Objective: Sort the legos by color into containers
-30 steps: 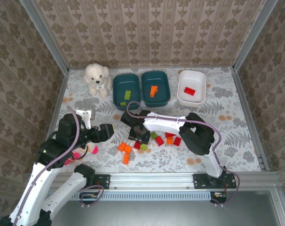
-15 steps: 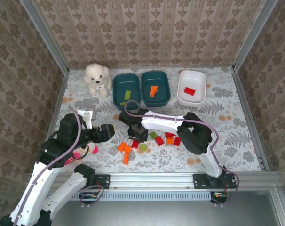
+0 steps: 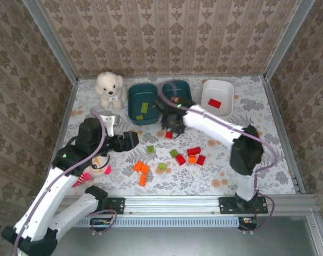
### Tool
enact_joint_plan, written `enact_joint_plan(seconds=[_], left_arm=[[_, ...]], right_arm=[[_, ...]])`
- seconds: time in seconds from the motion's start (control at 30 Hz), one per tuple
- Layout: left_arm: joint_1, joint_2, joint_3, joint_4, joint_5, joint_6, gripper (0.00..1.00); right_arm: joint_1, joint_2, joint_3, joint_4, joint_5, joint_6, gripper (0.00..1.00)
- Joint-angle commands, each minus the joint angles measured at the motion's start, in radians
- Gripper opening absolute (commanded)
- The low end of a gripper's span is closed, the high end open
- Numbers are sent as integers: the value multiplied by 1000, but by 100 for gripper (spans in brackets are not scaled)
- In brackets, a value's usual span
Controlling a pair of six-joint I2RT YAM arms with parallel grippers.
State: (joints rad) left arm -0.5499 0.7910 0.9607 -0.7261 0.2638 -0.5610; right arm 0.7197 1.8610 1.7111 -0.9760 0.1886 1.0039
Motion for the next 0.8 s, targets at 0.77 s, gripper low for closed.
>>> enact_joint_plan(seconds=[0.77], left_arm=[[-156, 605, 316, 327, 12, 10, 89]], right_arm=[[-632, 341, 173, 158, -368, -682, 28]])
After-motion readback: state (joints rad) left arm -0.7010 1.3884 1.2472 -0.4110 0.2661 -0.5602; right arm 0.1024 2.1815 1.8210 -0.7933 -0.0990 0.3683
